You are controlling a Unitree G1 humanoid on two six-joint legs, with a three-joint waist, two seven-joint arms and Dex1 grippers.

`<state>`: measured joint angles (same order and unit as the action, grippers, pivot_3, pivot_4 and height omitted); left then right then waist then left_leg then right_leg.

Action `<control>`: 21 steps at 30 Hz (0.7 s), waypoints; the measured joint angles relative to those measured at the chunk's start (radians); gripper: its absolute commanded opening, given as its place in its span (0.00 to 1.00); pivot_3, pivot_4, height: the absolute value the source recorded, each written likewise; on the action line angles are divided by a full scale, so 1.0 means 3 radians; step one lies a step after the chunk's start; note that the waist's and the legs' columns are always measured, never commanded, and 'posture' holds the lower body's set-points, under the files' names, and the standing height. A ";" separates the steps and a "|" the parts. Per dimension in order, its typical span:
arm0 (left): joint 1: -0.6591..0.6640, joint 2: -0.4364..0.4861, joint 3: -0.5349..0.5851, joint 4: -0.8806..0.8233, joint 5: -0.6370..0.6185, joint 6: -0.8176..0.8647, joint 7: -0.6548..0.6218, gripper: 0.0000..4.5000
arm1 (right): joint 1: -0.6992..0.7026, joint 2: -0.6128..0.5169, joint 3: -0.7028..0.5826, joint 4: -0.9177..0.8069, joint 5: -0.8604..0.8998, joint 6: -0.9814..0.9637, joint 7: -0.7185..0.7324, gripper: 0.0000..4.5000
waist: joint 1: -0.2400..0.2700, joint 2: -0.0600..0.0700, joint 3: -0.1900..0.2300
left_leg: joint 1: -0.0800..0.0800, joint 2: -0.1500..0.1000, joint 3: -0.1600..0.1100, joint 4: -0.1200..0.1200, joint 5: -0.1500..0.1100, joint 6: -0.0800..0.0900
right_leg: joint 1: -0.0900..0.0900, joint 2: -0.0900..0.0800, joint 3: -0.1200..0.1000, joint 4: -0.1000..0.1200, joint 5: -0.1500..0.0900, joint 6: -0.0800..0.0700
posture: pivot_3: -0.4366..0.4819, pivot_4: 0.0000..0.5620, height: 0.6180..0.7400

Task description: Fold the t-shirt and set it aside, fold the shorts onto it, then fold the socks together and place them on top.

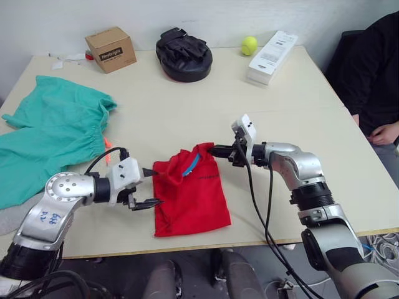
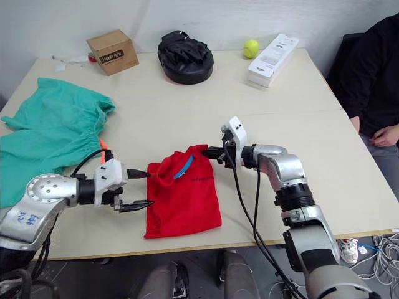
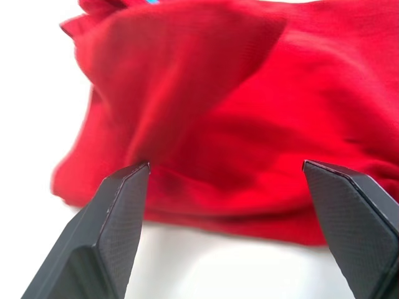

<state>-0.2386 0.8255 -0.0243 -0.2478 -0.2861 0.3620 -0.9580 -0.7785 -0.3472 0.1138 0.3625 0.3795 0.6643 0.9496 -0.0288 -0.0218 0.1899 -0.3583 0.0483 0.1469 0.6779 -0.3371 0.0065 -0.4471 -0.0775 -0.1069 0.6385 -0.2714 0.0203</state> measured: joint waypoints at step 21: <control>-0.0838 -0.0772 0.0208 0.1135 0.0050 0.0887 0.0853 0.95 | 0.0157 -0.0145 -0.0040 -0.0225 -0.0029 -0.0043 -0.0122 0.20 | -0.0001 0.0000 0.0000 | 0.0000 0.0000 0.0001 0.0005 0.0005 -0.0002 | -0.0002 0.0000 -0.0001 0.0011 0.0000 0.0001 | 0.48 0.27 1.00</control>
<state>-0.4899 0.5940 0.0381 0.0926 -0.2711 0.6282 -0.7022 -0.7312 -0.3907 0.1018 0.2950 0.3707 0.6515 0.9128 -0.0292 -0.0220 0.1899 -0.3584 0.0482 0.1472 0.6793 -0.3358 0.0059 -0.4476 -0.0774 -0.1071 0.6417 -0.2714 0.0205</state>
